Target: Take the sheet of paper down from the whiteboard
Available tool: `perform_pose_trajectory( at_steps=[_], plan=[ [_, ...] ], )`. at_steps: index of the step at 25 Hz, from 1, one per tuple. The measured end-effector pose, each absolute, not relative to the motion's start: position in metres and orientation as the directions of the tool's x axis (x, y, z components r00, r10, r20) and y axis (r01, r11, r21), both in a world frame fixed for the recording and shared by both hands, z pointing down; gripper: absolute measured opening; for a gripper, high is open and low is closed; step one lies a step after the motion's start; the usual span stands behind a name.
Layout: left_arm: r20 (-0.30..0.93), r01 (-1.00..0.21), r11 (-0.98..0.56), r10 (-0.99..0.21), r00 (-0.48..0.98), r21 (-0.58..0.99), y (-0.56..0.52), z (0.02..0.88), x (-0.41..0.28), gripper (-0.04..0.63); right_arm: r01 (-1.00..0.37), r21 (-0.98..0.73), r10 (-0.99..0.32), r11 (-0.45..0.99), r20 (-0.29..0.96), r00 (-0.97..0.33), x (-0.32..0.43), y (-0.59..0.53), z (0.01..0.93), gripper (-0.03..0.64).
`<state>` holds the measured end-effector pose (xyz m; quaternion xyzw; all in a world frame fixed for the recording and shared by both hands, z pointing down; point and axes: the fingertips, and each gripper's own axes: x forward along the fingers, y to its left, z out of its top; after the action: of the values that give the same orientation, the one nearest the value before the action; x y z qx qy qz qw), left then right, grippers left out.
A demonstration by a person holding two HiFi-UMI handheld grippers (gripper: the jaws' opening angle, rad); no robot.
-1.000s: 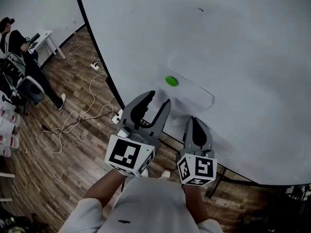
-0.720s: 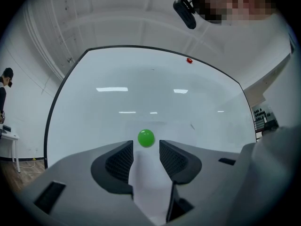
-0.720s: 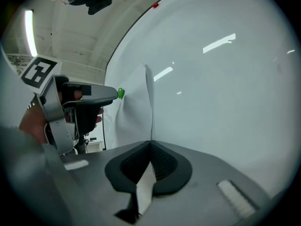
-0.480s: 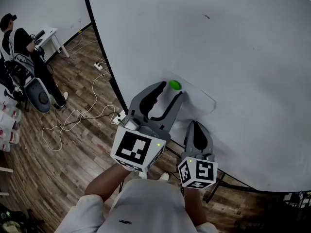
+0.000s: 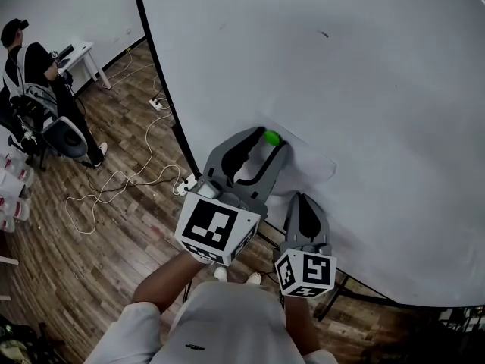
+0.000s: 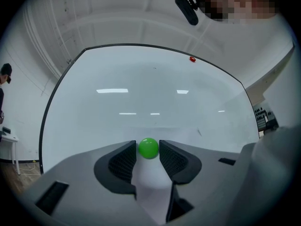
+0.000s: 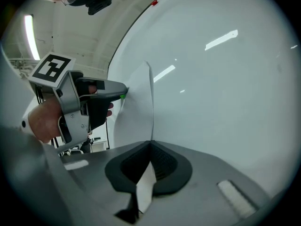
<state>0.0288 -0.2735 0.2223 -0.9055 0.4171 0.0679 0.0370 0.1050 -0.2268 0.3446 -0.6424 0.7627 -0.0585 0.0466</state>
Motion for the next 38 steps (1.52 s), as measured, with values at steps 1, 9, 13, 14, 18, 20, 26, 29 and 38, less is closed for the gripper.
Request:
perform_pose_trajectory(
  at_steps=[1,9,13,14,18,20,26,29,38],
  plan=[
    [-0.151,-0.762,-0.648,-0.752,0.641,-0.010,-0.273,0.223,0.028,0.158,-0.974,-0.149,-0.985,0.168,0.005,-0.171,0.105,-0.227,0.345,0.011],
    [-0.140,-0.767,-0.641,-0.758,0.637,-0.023,-0.272,0.222,0.030,0.123,-0.975,-0.151,-0.986,0.163,0.008,-0.166,0.106,-0.226,0.347,0.011],
    [-0.149,-0.767,-0.642,-0.756,0.637,-0.019,-0.272,0.222,0.029,0.123,-0.976,-0.151,-0.987,0.158,0.014,-0.162,0.109,-0.223,0.348,0.011],
    [-0.153,-0.767,-0.642,-0.756,0.637,-0.022,-0.271,0.222,0.028,0.123,-0.976,-0.152,-0.987,0.157,0.015,-0.161,0.110,-0.221,0.347,0.011],
    [-0.139,-0.759,-0.651,-0.751,0.646,-0.015,-0.272,0.228,0.030,0.123,-0.977,-0.148,-0.988,0.153,0.014,-0.156,0.112,-0.220,0.346,0.011],
    [-0.132,-0.755,-0.656,-0.747,0.651,-0.012,-0.271,0.233,0.031,0.123,-0.978,-0.142,-0.988,0.152,0.016,-0.156,0.112,-0.218,0.347,0.011],
    [-0.131,-0.753,-0.657,-0.747,0.652,-0.004,-0.250,0.239,0.019,0.123,-0.981,-0.121,-0.989,0.149,0.005,-0.151,0.113,-0.202,0.343,0.010],
    [-0.115,-0.758,-0.653,-0.753,0.648,0.003,-0.247,0.247,0.008,0.123,-0.983,-0.115,-0.990,0.143,0.001,-0.144,0.114,-0.197,0.341,0.009],
    [-0.083,-0.749,-0.662,-0.748,0.658,0.020,-0.226,0.273,-0.014,0.123,-0.994,-0.064,-0.996,0.090,-0.010,-0.090,0.128,-0.165,0.333,0.011]
  ],
)
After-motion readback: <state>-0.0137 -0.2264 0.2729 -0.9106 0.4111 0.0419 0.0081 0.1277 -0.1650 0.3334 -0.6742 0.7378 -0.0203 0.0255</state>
